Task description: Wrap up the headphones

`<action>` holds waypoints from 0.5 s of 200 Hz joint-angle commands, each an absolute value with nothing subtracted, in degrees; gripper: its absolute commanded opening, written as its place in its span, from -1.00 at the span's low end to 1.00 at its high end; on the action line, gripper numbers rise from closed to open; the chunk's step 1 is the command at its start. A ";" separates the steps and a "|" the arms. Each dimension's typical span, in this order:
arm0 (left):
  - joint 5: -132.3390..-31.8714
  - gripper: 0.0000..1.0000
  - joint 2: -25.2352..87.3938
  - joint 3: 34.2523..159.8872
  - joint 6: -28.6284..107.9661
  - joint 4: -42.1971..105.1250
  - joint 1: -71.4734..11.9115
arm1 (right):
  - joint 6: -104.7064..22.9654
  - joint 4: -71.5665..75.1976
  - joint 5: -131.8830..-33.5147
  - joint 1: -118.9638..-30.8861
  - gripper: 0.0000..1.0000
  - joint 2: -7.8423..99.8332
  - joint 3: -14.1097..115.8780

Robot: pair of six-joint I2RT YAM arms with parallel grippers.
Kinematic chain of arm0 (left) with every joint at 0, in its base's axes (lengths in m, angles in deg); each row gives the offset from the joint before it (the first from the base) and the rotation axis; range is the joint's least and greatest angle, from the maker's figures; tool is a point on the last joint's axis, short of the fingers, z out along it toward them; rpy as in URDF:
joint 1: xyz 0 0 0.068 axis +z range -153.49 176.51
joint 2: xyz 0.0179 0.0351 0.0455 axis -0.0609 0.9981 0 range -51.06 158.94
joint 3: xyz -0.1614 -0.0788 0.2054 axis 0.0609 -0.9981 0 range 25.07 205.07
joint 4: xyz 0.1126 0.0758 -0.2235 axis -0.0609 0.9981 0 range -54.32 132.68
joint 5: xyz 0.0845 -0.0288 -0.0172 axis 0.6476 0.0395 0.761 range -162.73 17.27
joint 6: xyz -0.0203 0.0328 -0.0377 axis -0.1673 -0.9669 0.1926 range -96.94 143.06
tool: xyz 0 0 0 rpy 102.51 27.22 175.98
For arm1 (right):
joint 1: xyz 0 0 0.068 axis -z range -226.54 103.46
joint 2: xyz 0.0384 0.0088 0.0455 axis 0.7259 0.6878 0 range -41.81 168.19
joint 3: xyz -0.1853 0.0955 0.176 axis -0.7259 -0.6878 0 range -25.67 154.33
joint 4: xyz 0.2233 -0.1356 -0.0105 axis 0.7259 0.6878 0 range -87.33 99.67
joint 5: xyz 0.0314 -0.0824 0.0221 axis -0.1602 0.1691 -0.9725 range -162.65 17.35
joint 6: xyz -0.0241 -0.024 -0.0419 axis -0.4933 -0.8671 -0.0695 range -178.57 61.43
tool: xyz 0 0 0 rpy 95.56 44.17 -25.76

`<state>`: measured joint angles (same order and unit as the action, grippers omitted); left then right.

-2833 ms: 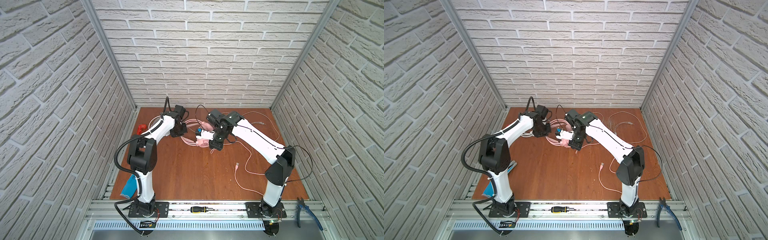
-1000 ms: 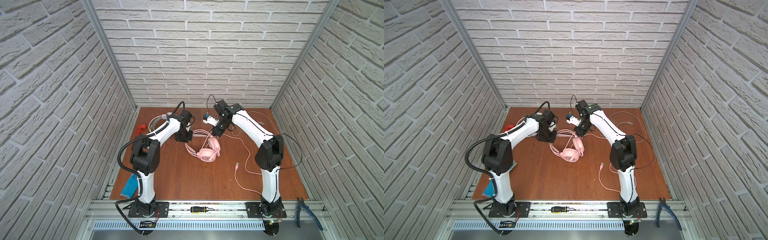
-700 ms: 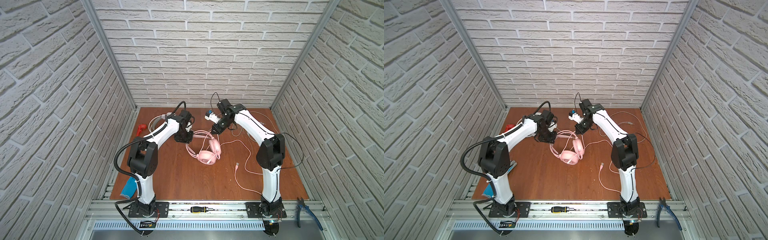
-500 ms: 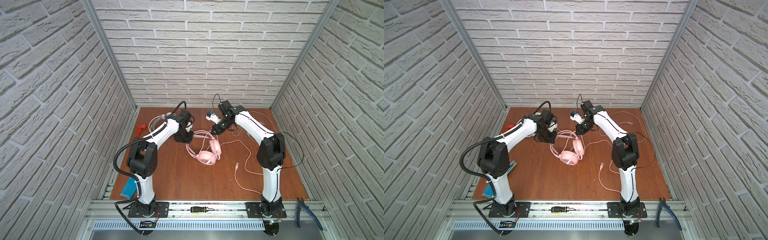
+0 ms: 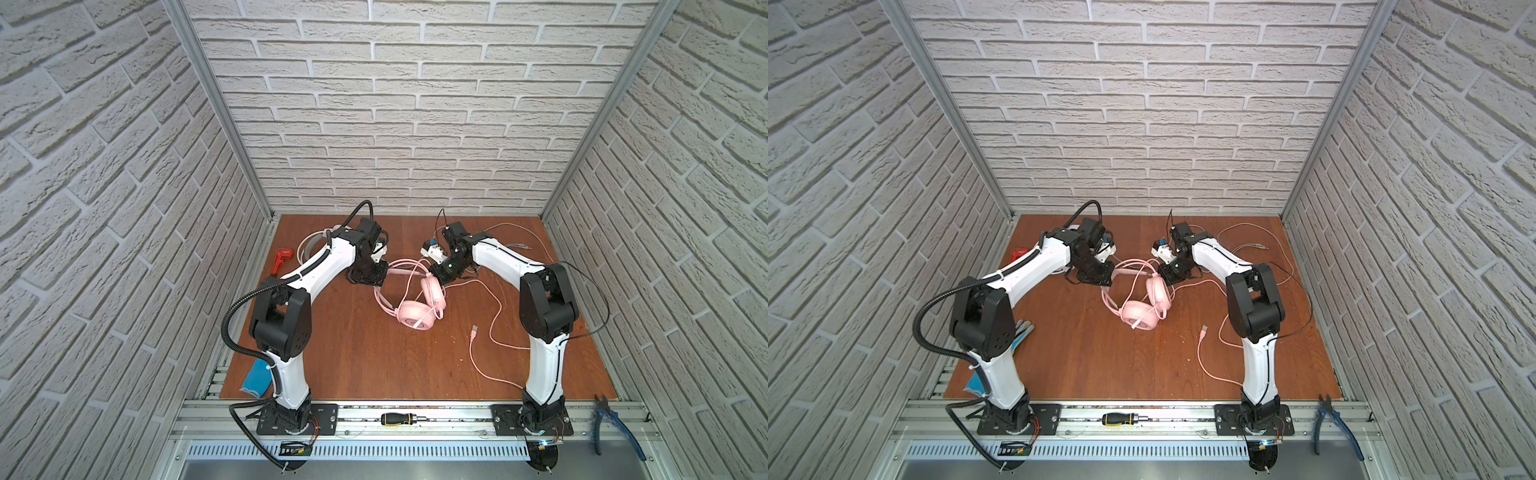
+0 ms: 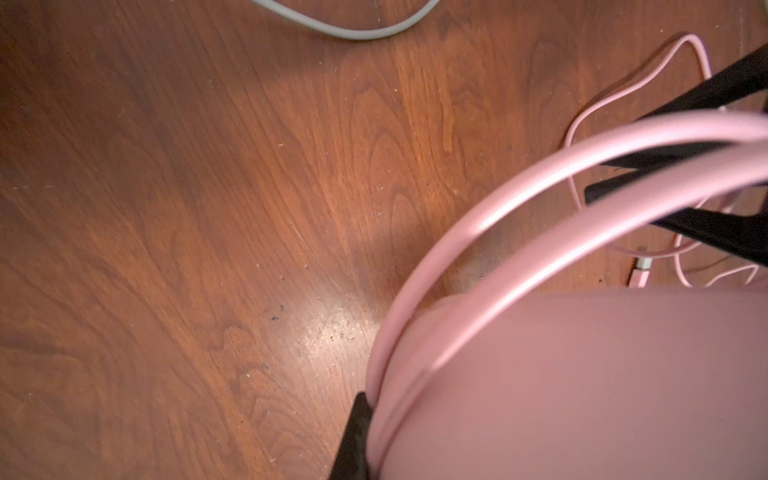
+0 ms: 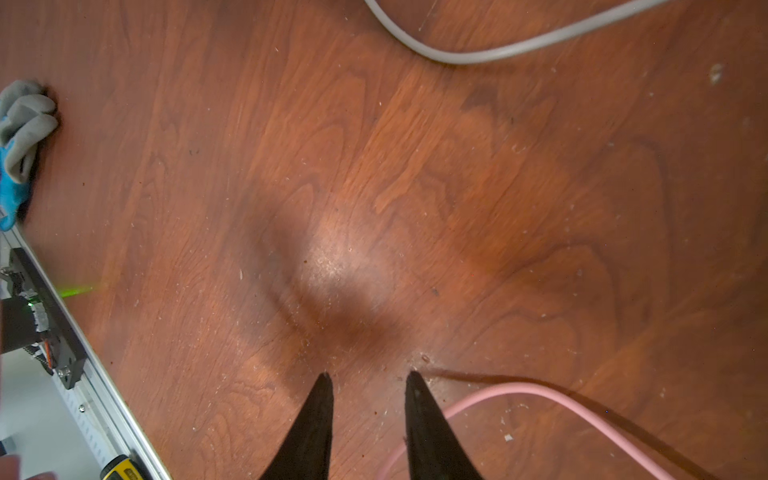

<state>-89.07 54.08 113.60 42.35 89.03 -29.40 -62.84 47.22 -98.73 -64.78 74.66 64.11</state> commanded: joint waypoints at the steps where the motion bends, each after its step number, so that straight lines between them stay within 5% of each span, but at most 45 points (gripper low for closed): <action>1: -94.90 -1.00 50.84 113.05 43.43 86.34 -28.63 | -59.86 41.81 -100.24 -64.45 -0.34 71.92 62.05; 100: -99.61 -1.00 46.81 111.51 47.40 81.30 -25.55 | -56.37 36.05 -101.12 -64.21 -0.33 73.84 56.16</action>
